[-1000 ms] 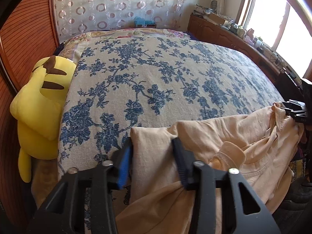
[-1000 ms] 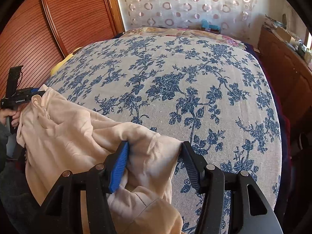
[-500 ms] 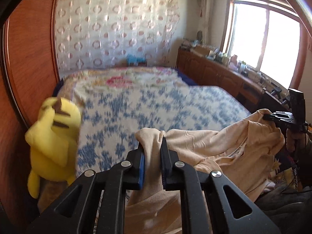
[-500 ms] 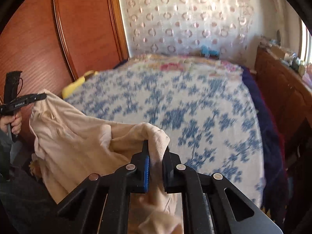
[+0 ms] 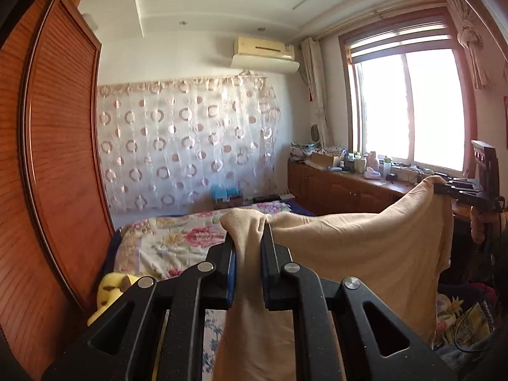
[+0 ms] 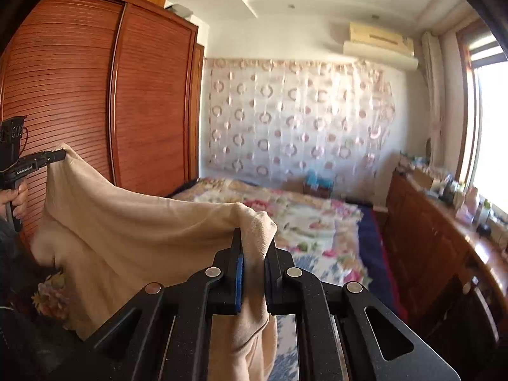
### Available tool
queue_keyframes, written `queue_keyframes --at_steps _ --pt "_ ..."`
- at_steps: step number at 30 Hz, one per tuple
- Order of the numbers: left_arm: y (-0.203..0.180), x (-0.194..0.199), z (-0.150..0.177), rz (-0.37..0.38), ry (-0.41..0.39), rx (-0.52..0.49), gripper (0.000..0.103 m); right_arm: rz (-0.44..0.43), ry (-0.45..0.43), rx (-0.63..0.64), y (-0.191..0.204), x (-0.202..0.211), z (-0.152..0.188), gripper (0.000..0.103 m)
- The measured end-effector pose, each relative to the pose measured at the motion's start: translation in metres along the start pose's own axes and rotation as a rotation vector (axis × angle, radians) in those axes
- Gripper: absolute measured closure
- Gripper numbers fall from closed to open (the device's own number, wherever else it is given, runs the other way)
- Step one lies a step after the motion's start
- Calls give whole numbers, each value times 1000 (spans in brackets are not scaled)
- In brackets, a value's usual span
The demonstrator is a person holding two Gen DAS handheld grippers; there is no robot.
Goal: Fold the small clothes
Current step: 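Lift the gripped peach shirt high above the bed with both tools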
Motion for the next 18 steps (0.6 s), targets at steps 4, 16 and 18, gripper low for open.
queue_keyframes --at_steps 4,16,18 --pt "0 14 -25 -5 -75 -7 89 46 -74 50 -1 32 -28 93" --pt "17 2 -95 -83 -190 -37 89 103 -173 166 -10 61 -99 93" --pt "24 -20 -89 -99 -163 -30 89 104 -133 172 -17 29 -97 93"
Point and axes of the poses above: each gripper's, at about its wrist camera, not at the fingertips, and x roughly against the way its jaws point, y to its left, z to its underside, the point moved 4 cm from there along -x, roughly the way its jaws point, and after that the axes turned 10 degrees about x, right-handed, at the moved point
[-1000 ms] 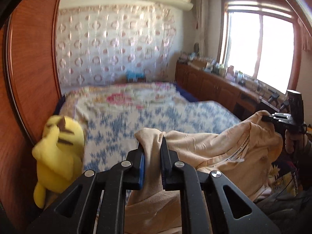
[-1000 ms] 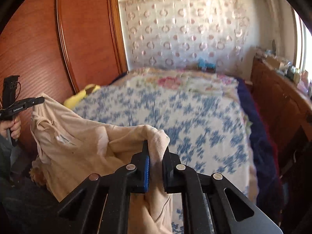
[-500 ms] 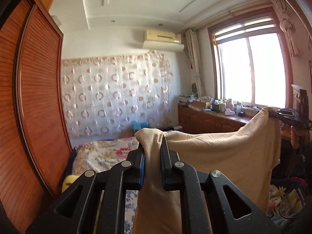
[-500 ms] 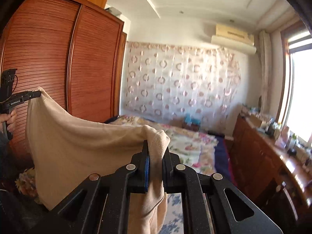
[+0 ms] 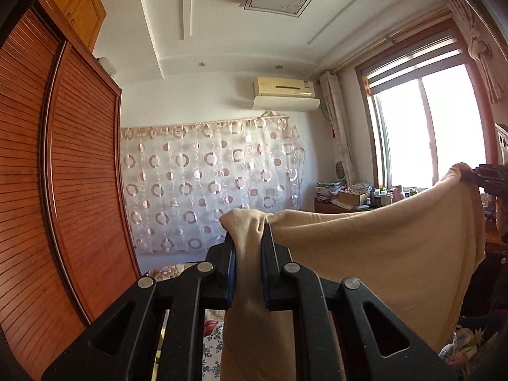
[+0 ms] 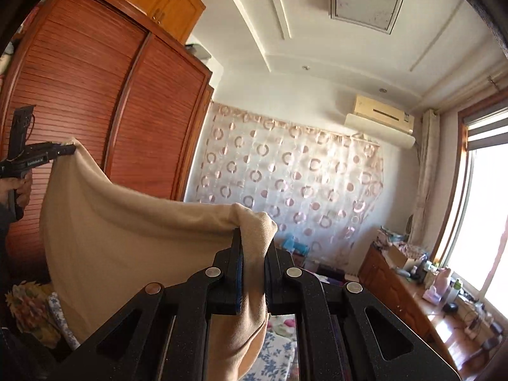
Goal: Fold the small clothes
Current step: 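Lift the gripped peach shirt high above the bed with both tools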
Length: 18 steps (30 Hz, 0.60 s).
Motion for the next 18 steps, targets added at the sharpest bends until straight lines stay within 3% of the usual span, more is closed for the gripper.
queue_keyframes --at_steps 4,8,15,18 --pt "8 -66 39 -37 72 5 89 -13 116 14 8 -71 25 93" --pt "21 -150 100 -66 171 25 89 -33 225 -22 8 -150 76 93" --pt "23 -260 183 -90 342 17 89 -75 386 -85 15 -265 150 93" --pt "26 -296 204 -97 388 19 89 -88 448 -74 20 -312 157 93"
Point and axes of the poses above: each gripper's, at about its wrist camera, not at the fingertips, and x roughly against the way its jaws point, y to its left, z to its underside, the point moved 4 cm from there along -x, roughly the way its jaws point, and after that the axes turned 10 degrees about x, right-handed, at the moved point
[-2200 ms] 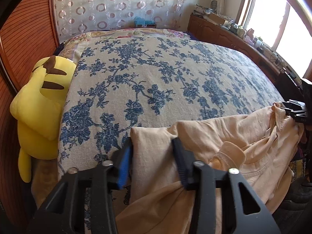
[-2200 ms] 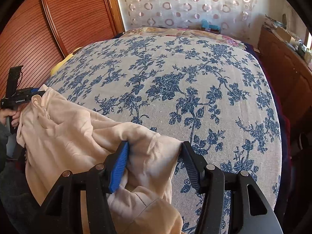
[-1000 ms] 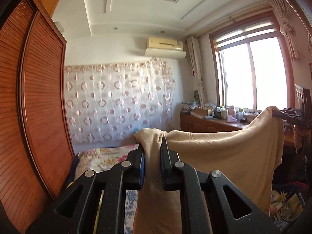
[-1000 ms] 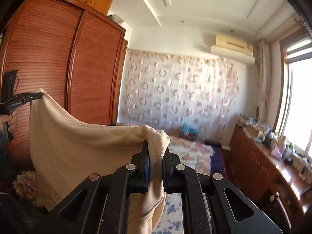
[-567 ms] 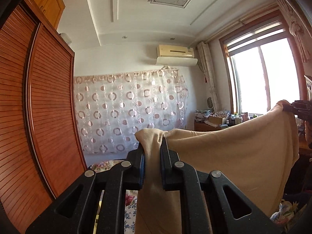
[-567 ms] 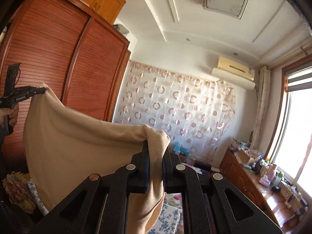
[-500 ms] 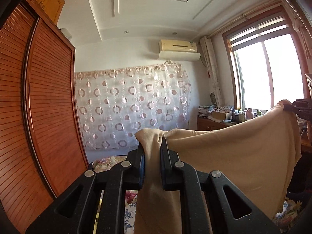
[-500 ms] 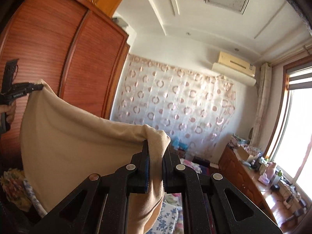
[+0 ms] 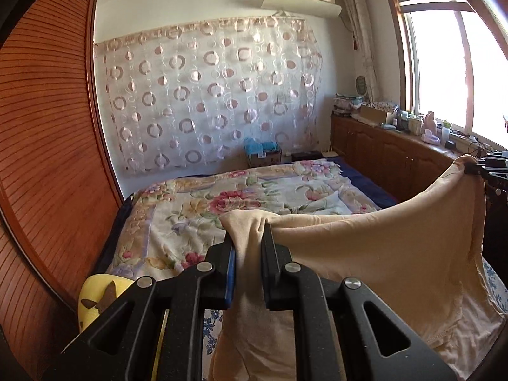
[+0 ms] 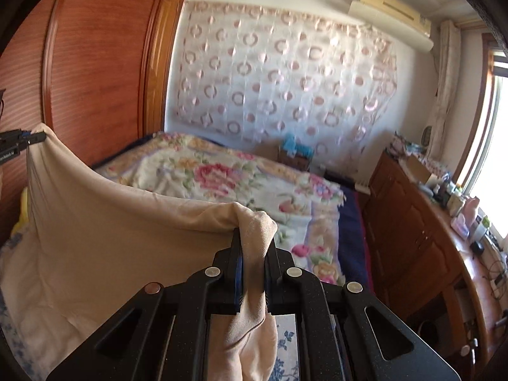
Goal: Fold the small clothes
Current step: 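Lift the gripped peach shirt high above the bed with both tools, then lay the shirt flat on the bed and open both tools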
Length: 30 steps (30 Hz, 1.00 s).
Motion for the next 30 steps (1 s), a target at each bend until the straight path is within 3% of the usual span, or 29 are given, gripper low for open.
queue_keyframes --at_steps 3,8,14,20,22,23,27,30 --pt "1 -28 9 1 41 7 89 -15 41 -12 -11 -33 -31 93" --pt "1 -64 22 14 106 -6 88 -43 102 -28 -18 -67 -52 93" --pt "2 -93 35 29 170 -16 79 -73 171 -52 -29 -102 -49 93" --pt "8 -94 34 60 175 4 55 -92 229 -76 -29 -113 -44 93" --pt "11 -89 36 92 202 32 35 -96 240 -82 -29 -113 -44 92" --pt "12 -84 38 103 206 40 31 -98 245 -87 -28 -111 -44 92" --pt "9 -66 50 115 228 15 25 -87 248 -117 -32 -98 -45 80" --pt "2 -48 60 83 242 -8 25 -74 243 -143 -36 -82 -44 63"
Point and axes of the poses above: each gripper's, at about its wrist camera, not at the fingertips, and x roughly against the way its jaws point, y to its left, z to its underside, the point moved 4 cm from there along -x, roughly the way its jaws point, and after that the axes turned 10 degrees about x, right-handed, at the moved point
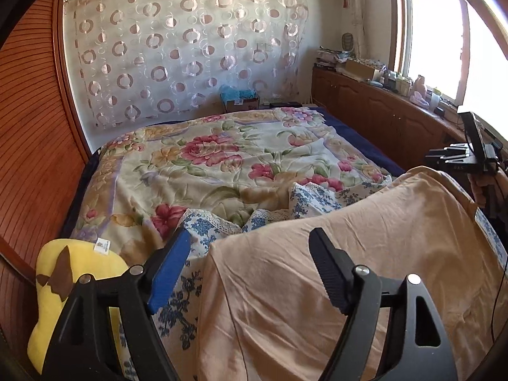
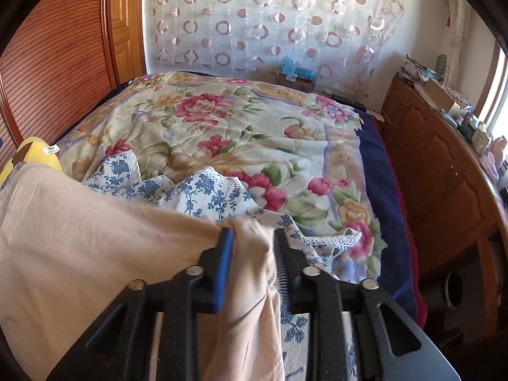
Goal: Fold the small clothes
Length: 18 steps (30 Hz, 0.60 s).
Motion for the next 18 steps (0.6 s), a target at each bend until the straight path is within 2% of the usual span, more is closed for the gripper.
queue_keyframes --at_steps 5,8,13,18 --pt "-14 7 26 33 55 4 25 -19 -37 -28 1 40 21 62" --pt "-25 3 44 53 96 1 25 -39 -42 -63 6 66 43 55" --pt "-35 -12 61 68 169 -14 25 -82 0 -100 18 93 86 53" --pt "-41 -20 70 74 205 -38 25 -93 42 -124 24 105 111 53"
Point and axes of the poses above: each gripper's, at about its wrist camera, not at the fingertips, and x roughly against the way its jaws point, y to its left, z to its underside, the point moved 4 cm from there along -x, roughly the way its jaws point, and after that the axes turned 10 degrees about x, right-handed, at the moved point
